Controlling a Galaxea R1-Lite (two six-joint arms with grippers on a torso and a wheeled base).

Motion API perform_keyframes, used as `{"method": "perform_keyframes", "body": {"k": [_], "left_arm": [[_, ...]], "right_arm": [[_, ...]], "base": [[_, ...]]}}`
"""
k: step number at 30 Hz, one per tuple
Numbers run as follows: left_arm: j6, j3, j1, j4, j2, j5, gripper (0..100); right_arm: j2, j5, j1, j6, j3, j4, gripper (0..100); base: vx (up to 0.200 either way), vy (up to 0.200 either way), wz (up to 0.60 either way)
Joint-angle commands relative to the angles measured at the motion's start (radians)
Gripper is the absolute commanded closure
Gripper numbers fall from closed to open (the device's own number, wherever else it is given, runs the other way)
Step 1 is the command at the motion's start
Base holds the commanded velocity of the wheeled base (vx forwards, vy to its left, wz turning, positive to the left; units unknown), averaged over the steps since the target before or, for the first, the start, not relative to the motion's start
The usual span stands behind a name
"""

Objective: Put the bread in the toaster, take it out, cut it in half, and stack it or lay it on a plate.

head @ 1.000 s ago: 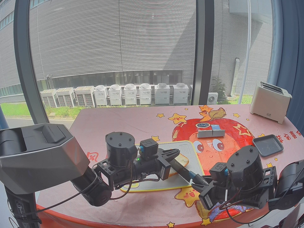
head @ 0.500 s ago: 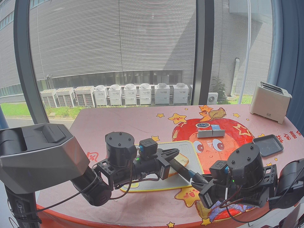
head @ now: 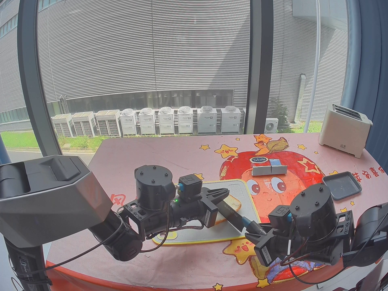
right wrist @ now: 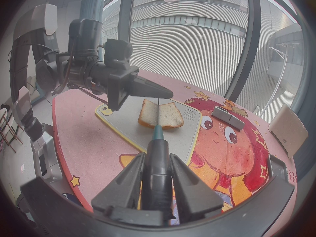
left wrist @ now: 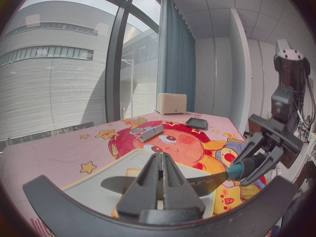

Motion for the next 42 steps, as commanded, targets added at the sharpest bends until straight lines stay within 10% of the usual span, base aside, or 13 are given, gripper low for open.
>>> {"method": "perform_keyframes", "body": {"k": [1,42], "left_arm": [[-0.003,-0.013,0.002,-0.016,-0.043,0.000,100],[0.030,-0.002,0.038,-0.025,0.044,0.003,100]], "right_arm": [[0.000,0.001,0.002,0.002,-0.001,0.002,100],[0.002,0.002,0.000,0.006,-0.010,-0.004,100]], "base": [[0.000,0.000,0.00],[0.000,0.000,0.00]]}}
